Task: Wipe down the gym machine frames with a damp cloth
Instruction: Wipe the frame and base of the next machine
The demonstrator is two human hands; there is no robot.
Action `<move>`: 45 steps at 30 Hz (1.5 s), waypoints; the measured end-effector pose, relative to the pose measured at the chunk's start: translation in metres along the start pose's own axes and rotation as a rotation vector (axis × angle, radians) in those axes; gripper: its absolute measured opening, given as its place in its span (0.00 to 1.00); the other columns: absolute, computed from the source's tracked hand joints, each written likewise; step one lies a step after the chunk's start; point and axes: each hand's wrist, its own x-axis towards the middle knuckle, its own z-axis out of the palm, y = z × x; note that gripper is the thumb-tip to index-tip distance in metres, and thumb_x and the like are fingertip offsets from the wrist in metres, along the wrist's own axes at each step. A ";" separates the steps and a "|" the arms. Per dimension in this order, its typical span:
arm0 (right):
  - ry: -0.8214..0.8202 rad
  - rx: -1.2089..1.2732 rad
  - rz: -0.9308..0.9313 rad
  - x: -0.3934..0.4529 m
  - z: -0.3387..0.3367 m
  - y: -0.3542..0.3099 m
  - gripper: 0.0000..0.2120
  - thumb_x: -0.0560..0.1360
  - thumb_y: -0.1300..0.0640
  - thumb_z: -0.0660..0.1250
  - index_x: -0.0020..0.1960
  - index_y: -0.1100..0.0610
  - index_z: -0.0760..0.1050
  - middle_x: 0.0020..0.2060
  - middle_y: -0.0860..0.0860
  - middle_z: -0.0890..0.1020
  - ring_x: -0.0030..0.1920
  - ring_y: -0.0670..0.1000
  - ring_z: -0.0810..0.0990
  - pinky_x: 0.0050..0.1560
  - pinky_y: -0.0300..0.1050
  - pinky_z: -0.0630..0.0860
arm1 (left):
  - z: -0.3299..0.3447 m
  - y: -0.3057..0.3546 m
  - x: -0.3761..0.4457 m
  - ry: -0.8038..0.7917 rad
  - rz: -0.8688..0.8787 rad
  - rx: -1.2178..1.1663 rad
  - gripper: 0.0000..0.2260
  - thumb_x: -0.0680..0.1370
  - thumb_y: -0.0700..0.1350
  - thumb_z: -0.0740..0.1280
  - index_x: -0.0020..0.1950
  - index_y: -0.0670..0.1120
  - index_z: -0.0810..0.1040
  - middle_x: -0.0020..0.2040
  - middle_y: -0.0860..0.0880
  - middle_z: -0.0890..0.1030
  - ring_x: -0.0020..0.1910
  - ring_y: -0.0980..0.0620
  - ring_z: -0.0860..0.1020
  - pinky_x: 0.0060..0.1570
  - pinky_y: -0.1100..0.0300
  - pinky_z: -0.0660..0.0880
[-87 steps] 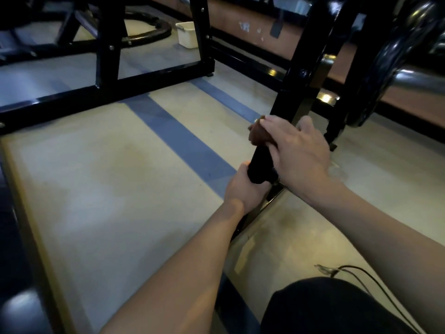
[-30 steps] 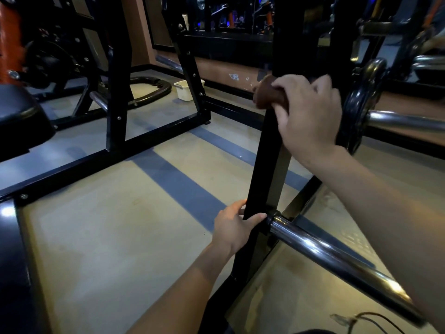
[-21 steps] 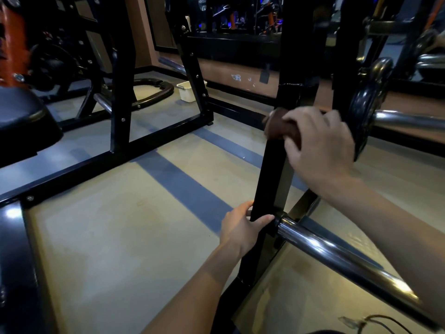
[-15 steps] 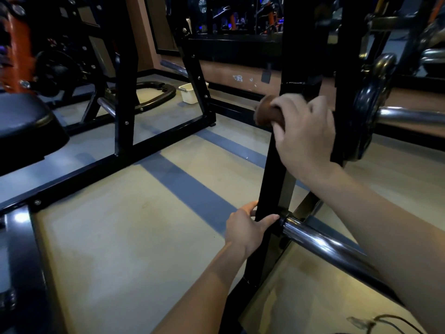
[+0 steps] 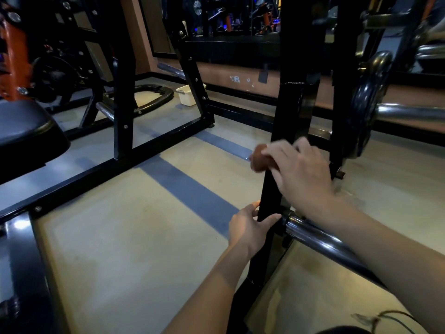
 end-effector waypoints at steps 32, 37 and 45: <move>-0.143 0.007 -0.102 -0.041 0.004 -0.008 0.19 0.73 0.55 0.76 0.62 0.51 0.79 0.56 0.49 0.83 0.49 0.60 0.74 0.46 0.55 0.73 | -0.016 -0.011 0.003 -0.247 -0.093 -0.367 0.19 0.79 0.34 0.69 0.69 0.43 0.74 0.59 0.47 0.83 0.44 0.61 0.83 0.43 0.67 0.80; -0.439 -0.079 -0.261 -0.105 0.027 -0.037 0.11 0.73 0.53 0.75 0.54 0.49 0.79 0.48 0.48 0.83 0.44 0.57 0.74 0.41 0.51 0.63 | -0.062 -0.034 0.017 -0.206 -0.146 -0.028 0.13 0.80 0.34 0.66 0.63 0.42 0.81 0.56 0.40 0.84 0.47 0.49 0.81 0.50 0.55 0.79; -0.953 0.976 0.804 -0.052 0.014 -0.094 0.10 0.79 0.55 0.73 0.60 0.52 0.79 0.40 0.54 0.85 0.35 0.51 0.85 0.34 0.42 0.79 | -0.135 -0.058 -0.009 0.130 -0.204 -0.011 0.08 0.79 0.42 0.65 0.46 0.54 0.81 0.50 0.50 0.85 0.50 0.49 0.84 0.53 0.52 0.81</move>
